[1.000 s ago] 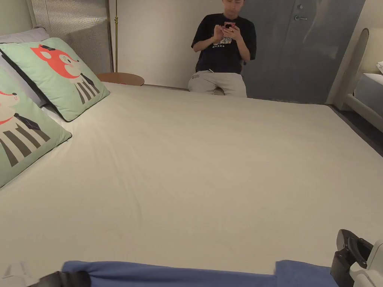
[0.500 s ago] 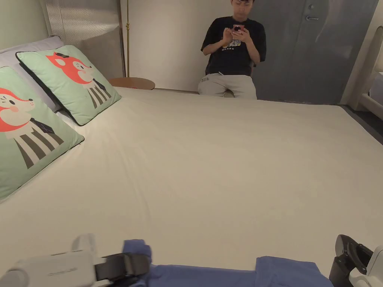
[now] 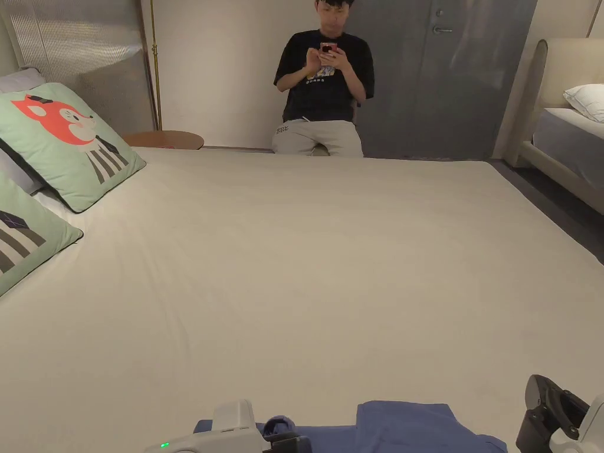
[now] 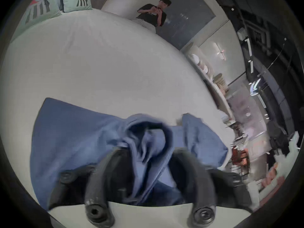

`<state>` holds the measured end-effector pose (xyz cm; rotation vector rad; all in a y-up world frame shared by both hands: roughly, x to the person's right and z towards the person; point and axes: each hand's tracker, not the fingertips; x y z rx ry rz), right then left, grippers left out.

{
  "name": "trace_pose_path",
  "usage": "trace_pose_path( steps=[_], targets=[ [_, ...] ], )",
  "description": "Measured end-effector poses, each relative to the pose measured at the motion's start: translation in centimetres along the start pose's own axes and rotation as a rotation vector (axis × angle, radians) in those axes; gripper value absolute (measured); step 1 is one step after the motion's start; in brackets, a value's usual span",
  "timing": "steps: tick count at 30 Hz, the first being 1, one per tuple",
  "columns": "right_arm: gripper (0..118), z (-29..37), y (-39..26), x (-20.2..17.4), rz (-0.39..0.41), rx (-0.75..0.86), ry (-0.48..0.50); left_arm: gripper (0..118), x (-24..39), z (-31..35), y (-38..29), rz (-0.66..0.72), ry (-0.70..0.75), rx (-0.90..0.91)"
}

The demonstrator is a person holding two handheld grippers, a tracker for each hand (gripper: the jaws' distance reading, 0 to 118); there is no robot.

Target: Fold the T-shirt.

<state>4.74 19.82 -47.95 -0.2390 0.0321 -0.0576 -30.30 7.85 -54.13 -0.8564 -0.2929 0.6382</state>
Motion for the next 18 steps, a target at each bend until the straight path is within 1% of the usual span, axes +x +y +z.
trace_pose_path(
  steps=[1,2,3,4,5,6,7,8,9,10,11,12,13,16,18],
  targets=[
    [1,0.1,-0.1,-0.1,-0.003,-0.004,0.001,74,0.2,0.4,0.1,-0.001,-0.041,-0.005],
    [1,0.1,-0.3,-0.2,-0.005,-0.008,0.003,104,0.6,1.0,0.1,-0.026,-0.067,-0.006],
    [1,0.0,-0.4,-0.2,-0.007,-0.013,0.005,112,1.2,2.3,0.0,-0.059,-0.078,0.025],
    [1,-0.1,-0.6,0.1,-0.012,-0.016,0.011,108,1.4,3.5,-0.2,-0.102,-0.053,0.108],
    [1,-0.1,-0.7,0.2,-0.016,-0.017,0.014,110,1.5,4.1,-0.2,-0.131,-0.059,0.154],
    [1,-0.1,-0.8,0.2,-0.019,-0.019,0.016,110,1.6,4.5,-0.3,-0.15,0.004,0.195],
    [1,-0.2,-0.9,0.2,-0.022,-0.022,0.021,109,1.6,4.6,-0.5,-0.182,0.104,0.235],
    [1,0.0,-0.7,-0.1,-0.023,-0.023,0.028,102,1.6,4.5,-0.9,-0.215,0.195,0.283],
    [1,0.0,-0.7,-0.1,-0.025,-0.025,0.03,81,1.6,4.2,-1.4,-0.268,0.276,0.314],
    [1,0.1,-0.7,-0.1,-0.027,-0.025,0.032,52,1.7,3.7,-1.9,-0.318,0.344,0.325],
    [1,0.1,-0.7,-0.1,-0.03,-0.025,0.033,11,2.0,3.1,-2.3,-0.354,0.425,0.319],
    [1,0.1,-0.8,0.3,-0.033,-0.024,0.034,2,2.1,2.2,-2.7,-0.374,0.495,0.309],
    [1,0.2,-0.8,0.5,-0.035,-0.024,0.034,2,2.1,1.5,-3.2,-0.393,0.515,0.297],
    [1,0.6,-0.8,0.9,-0.044,-0.022,0.028,2,3.0,-0.5,-4.7,-0.43,0.493,0.274],
    [1,0.8,-0.7,1.2,-0.049,-0.021,0.021,2,4.3,-2.0,-6.0,-0.512,0.508,0.253]
  ],
)
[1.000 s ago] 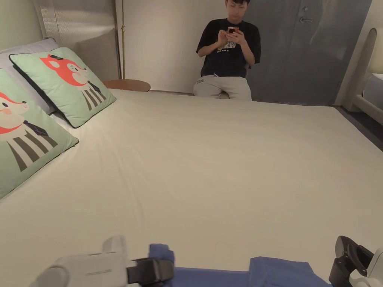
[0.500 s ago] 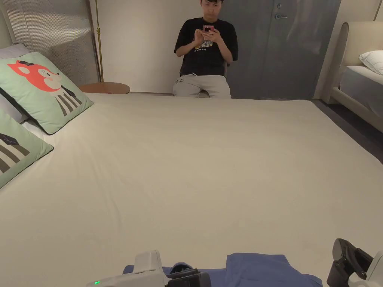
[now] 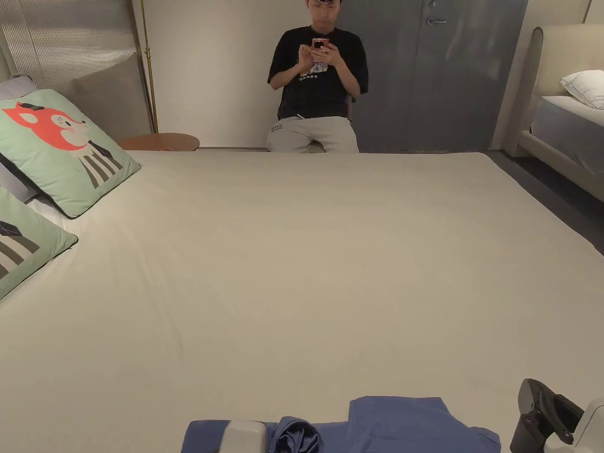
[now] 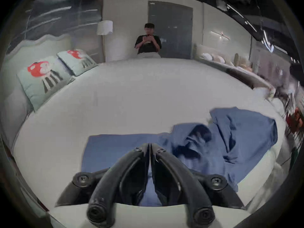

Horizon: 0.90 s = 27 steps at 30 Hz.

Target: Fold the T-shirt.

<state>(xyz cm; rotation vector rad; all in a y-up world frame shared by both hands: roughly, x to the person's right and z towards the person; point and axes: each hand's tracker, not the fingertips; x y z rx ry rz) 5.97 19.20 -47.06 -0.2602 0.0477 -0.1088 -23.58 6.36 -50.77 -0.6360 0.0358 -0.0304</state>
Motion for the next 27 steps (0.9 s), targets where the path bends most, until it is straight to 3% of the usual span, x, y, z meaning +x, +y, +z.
trace_pose_path(
  steps=[5,8,11,15,17,21,27],
  targets=[
    [1,0.2,0.1,1.4,-0.014,0.001,-0.018,2,5.2,0.4,0.0,-0.153,0.024,0.02],
    [1,0.5,0.2,1.7,-0.02,0.003,-0.029,2,6.6,0.1,0.5,-0.112,-0.034,0.005],
    [1,0.5,0.2,2.0,-0.025,0.003,-0.038,2,8.4,-0.3,0.5,-0.198,-0.035,0.038],
    [1,0.8,0.3,2.5,-0.033,0.005,-0.045,1,9.5,-0.5,1.1,-0.144,-0.223,-0.012],
    [1,1.0,0.5,2.6,-0.031,0.008,-0.046,1,9.7,0.1,1.5,-0.141,-0.184,0.017],
    [1,1.0,0.7,2.8,-0.028,0.014,-0.044,1,5.9,3.0,3.9,0.029,-0.324,0.051],
    [1,-0.1,0.7,2.1,-0.013,0.012,-0.016,2,-7.0,4.1,5.4,0.407,-0.572,0.04]
  ],
)
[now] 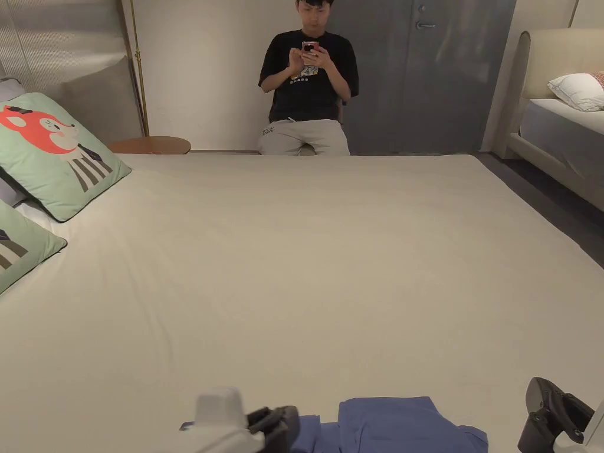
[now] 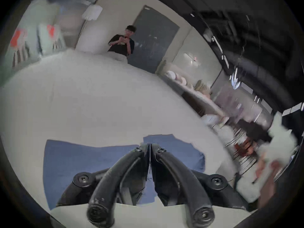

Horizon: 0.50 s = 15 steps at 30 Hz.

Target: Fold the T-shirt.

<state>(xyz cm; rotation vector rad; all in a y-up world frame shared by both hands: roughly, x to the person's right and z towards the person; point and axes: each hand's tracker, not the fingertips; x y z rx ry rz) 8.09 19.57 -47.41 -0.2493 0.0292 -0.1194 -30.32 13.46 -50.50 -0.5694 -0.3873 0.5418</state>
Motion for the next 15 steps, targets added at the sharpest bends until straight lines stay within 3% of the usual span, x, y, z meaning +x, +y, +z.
trace_pose_path(
  steps=[2,3,5,6,7,8,9,13,15],
  targets=[
    [1,-0.3,-0.2,-0.5,-0.001,-0.006,0.019,8,-3.3,2.4,1.4,0.091,-0.039,0.018],
    [1,-0.5,-0.4,-0.8,0.001,-0.01,0.027,20,-4.7,3.4,1.9,0.136,-0.032,0.01],
    [1,-0.7,-0.6,-1.3,0.008,-0.016,0.042,66,-8.0,4.8,2.6,0.196,-0.012,-0.019],
    [1,-0.8,-0.6,-1.5,0.01,-0.019,0.05,66,-9.8,5.3,2.7,0.22,0.012,-0.037],
    [1,-0.6,-0.6,-2.0,0.015,-0.02,0.056,74,-11.4,5.7,2.6,0.251,0.044,-0.052],
    [1,-0.4,-0.6,-2.6,0.02,-0.02,0.059,96,-12.9,5.9,2.5,0.29,0.057,-0.071],
    [1,-0.4,-0.6,-2.8,0.025,-0.02,0.06,110,-14.1,6.1,2.4,0.334,0.06,-0.082],
    [1,-0.5,-0.4,-3.2,0.033,-0.022,0.062,111,-16.2,6.1,0.7,0.596,-0.106,-0.085],
    [1,-0.5,-0.2,-3.3,0.038,-0.023,0.06,111,-17.6,5.5,-0.4,0.671,-0.115,-0.098]
  ],
)
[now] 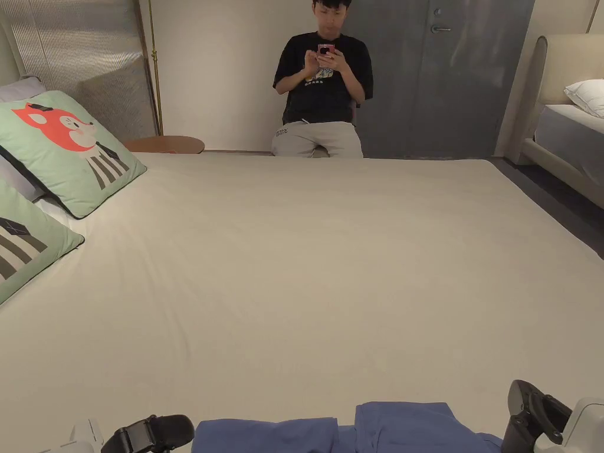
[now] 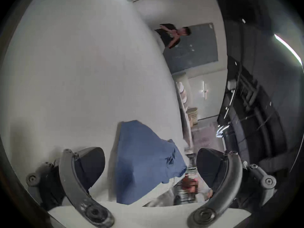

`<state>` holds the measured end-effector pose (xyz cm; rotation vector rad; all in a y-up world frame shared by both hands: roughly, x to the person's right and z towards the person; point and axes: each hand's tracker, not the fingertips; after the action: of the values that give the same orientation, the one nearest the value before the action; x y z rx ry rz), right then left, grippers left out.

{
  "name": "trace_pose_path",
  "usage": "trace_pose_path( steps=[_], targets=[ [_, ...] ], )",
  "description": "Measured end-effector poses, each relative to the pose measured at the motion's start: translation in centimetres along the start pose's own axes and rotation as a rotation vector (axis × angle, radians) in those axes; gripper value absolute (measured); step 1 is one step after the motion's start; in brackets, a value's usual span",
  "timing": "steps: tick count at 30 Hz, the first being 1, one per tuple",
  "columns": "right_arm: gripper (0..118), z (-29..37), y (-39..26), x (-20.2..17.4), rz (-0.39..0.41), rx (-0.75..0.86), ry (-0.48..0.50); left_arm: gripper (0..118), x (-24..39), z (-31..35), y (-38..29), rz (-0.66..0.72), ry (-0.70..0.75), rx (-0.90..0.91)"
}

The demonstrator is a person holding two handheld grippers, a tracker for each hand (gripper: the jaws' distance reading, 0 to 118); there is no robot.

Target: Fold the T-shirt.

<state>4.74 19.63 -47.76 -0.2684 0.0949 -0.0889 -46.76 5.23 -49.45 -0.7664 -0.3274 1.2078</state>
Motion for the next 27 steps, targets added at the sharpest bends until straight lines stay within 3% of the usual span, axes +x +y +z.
trace_pose_path(
  steps=[3,5,7,9,10,11,14,22,27],
  targets=[
    [1,0.1,0.3,-0.1,0.006,-0.002,-0.003,109,1.0,-2.0,-1.7,0.001,0.021,-0.033],
    [1,0.1,0.3,-0.1,0.012,-0.002,-0.004,99,2.5,-2.7,-2.6,-0.013,-0.05,-0.04],
    [1,0.0,0.5,-0.2,0.014,0.001,-0.006,74,1.6,-4.5,-3.5,0.015,-0.016,-0.111],
    [1,-0.1,0.4,-0.1,0.016,0.003,-0.004,25,2.3,-5.5,-4.6,-0.076,0.127,-0.1],
    [1,-0.1,0.4,-0.1,0.017,0.004,-0.004,13,2.7,-5.8,-5.1,-0.115,0.196,-0.096],
    [1,-0.1,0.4,-0.1,0.018,0.004,-0.003,12,3.5,-4.8,-3.4,-0.115,0.226,-0.091],
    [1,-0.2,0.4,-0.2,0.024,0.004,0.0,6,3.9,-2.7,-3.0,-0.017,0.118,-0.059],
    [1,-0.2,0.4,0.0,0.006,0.007,-0.002,5,2.6,6.2,0.3,-0.023,0.133,0.134],
    [1,-0.3,0.2,0.0,-0.008,0.004,0.006,5,4.2,8.4,0.5,-0.03,0.152,0.194]
  ],
)
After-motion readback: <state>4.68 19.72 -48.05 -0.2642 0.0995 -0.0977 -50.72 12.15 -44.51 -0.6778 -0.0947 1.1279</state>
